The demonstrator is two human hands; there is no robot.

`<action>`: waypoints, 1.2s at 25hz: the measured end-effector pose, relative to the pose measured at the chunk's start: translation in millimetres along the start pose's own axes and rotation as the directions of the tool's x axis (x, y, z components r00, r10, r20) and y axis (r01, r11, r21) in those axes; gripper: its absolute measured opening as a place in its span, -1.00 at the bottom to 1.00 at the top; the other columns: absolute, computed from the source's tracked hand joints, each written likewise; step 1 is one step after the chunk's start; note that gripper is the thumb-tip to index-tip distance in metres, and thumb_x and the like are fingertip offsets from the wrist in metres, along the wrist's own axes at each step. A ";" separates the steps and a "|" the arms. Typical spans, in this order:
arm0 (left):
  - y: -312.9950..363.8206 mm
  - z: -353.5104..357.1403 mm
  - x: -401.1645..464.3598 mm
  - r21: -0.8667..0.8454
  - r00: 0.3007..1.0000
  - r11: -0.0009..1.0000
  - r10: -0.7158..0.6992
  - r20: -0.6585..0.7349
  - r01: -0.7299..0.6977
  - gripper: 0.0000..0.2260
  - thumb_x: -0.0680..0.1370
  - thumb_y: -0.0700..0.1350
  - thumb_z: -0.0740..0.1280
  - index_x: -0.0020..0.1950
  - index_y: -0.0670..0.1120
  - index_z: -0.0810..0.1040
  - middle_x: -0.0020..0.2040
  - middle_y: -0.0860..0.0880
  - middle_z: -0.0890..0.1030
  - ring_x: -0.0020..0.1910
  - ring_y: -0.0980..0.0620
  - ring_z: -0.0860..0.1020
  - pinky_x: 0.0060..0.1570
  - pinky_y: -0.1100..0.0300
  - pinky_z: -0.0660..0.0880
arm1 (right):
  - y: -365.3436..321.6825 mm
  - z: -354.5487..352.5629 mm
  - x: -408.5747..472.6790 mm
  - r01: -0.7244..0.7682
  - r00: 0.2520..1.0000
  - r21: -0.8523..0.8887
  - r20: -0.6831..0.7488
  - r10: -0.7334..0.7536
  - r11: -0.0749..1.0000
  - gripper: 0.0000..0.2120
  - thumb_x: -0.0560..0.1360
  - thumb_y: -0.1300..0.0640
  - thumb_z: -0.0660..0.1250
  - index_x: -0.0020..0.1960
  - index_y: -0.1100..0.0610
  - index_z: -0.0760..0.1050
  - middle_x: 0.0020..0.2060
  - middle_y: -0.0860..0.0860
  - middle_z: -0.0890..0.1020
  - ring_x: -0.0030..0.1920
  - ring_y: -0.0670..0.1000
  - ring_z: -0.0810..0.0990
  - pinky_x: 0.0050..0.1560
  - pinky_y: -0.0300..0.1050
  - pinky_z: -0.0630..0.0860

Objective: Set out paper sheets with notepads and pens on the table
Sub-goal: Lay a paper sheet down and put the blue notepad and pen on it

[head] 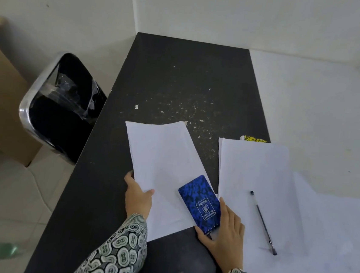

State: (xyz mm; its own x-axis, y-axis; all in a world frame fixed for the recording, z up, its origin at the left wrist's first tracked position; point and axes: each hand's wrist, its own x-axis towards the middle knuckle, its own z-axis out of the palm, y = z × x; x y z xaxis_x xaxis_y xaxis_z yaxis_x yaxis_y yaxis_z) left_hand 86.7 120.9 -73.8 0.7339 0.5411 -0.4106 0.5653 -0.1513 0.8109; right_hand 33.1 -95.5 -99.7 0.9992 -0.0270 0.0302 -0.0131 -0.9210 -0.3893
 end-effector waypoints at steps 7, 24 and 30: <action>-19.3 -78.2 1.9 -0.008 0.998 0.999 0.047 -0.030 -0.047 -0.66 0.55 -0.28 0.17 0.34 -0.23 0.32 0.29 -0.25 0.47 0.26 -0.24 0.44 0.26 -0.07 0.34 | 11.7 -14.8 -2.3 -0.005 0.994 0.346 0.102 -0.032 0.938 -0.29 0.36 -0.11 0.21 0.44 0.12 0.14 0.40 -0.01 0.28 0.42 0.02 0.25 0.37 -0.14 0.22; -58.3 -174.1 -43.4 0.083 0.710 0.954 0.155 0.687 -0.289 -0.26 0.24 -0.22 0.35 0.35 0.25 0.27 0.31 0.13 0.43 0.26 0.03 0.49 0.11 0.02 0.55 | -28.4 -60.9 23.8 -0.512 0.858 0.796 0.456 0.237 0.323 -0.74 0.58 0.23 0.08 0.23 0.11 0.38 0.01 0.14 0.55 -0.14 0.08 0.56 -0.16 -0.11 0.51; -50.8 -131.8 -52.0 0.265 0.680 0.902 0.042 0.732 -0.340 -0.31 0.41 -0.32 0.25 0.30 0.39 0.22 0.36 0.16 0.37 0.30 0.06 0.42 0.19 0.27 0.42 | -42.6 -54.7 12.2 -0.540 0.796 0.660 0.602 0.063 0.522 -0.76 0.58 0.17 0.13 0.23 0.12 0.38 0.04 0.15 0.55 -0.13 0.07 0.58 0.01 -0.11 0.52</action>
State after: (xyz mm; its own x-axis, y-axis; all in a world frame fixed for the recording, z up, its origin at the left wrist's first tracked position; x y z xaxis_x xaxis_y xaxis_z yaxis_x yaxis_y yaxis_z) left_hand -29.9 209.4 -38.6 0.7985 -0.2433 -0.5507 0.3602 -0.5399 0.7608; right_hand 43.7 -77.9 -32.4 0.8179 0.1547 -0.5541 -0.5210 -0.2094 -0.8275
